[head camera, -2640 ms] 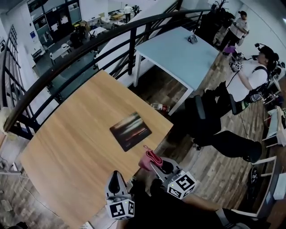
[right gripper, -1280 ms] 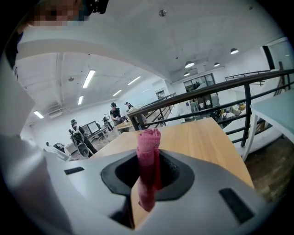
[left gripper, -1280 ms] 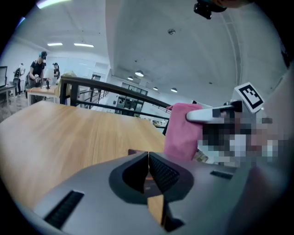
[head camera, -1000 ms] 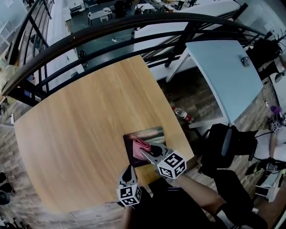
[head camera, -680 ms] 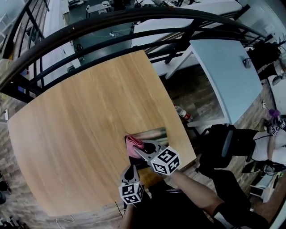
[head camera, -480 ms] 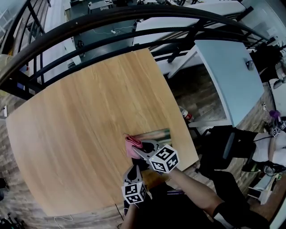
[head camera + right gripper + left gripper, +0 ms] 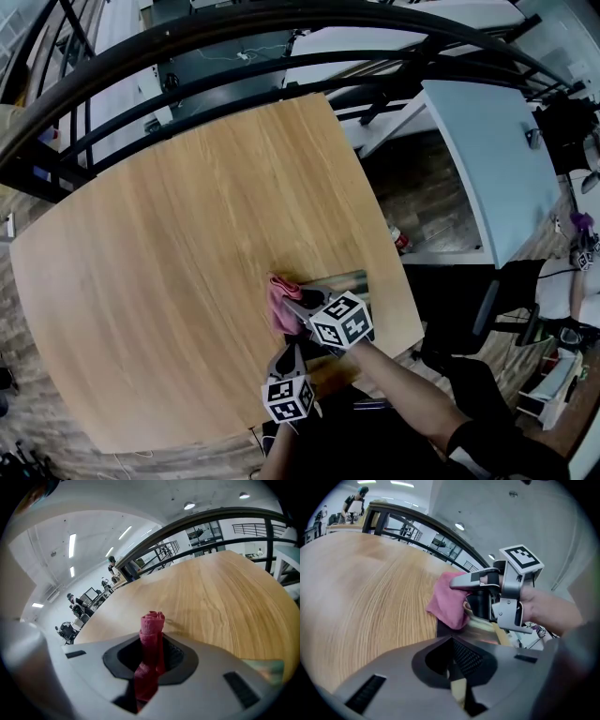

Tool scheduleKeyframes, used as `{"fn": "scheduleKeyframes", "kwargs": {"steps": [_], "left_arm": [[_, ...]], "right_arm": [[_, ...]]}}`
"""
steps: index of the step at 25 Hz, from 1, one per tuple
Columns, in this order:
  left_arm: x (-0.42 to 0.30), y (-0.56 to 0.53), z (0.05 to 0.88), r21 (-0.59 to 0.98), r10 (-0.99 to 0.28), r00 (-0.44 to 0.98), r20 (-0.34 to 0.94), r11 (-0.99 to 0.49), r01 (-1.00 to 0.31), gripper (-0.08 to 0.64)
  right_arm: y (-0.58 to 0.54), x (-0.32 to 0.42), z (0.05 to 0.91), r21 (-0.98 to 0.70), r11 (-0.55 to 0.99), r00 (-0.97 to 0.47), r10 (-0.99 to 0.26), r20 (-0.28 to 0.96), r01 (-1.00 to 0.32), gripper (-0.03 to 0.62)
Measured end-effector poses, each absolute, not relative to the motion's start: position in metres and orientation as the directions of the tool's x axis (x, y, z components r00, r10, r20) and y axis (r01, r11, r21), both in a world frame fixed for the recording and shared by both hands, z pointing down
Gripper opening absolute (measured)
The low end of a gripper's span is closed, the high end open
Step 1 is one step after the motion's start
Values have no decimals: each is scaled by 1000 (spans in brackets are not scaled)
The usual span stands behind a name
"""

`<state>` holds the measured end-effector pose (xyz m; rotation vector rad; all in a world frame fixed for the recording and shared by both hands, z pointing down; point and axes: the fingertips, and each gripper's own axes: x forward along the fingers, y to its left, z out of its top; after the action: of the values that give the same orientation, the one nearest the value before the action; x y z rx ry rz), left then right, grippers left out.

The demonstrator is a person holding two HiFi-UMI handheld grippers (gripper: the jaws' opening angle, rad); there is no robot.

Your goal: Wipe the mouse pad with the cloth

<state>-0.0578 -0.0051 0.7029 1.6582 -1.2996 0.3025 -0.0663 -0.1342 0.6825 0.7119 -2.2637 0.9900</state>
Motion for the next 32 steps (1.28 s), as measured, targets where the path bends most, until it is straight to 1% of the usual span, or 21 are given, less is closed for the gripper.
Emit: {"fn": "scheduleKeyframes", "kwargs": {"steps": [4,12,20,32], "left_arm": [[-54,-1,706,506,-572,395,719,41,-862,23],[-50,1,708,500,-558,390,733,53,-864,23],[-54,-1,709,489,-554,369,746,79,-869,21],[-58,-1,706,474,-546,363,755,72,-878,21]], "right_arm": [[-130,-63,696,-451,586,-668,-219,712,-673,75],[-131,-59,705,-436,581,-650,-221,727,-687,75],[-135,-54,706,-388,618,-630,-232,741,-684,75],[-146,-16,705,-383,570,-605,-269,749,-727,75]]}}
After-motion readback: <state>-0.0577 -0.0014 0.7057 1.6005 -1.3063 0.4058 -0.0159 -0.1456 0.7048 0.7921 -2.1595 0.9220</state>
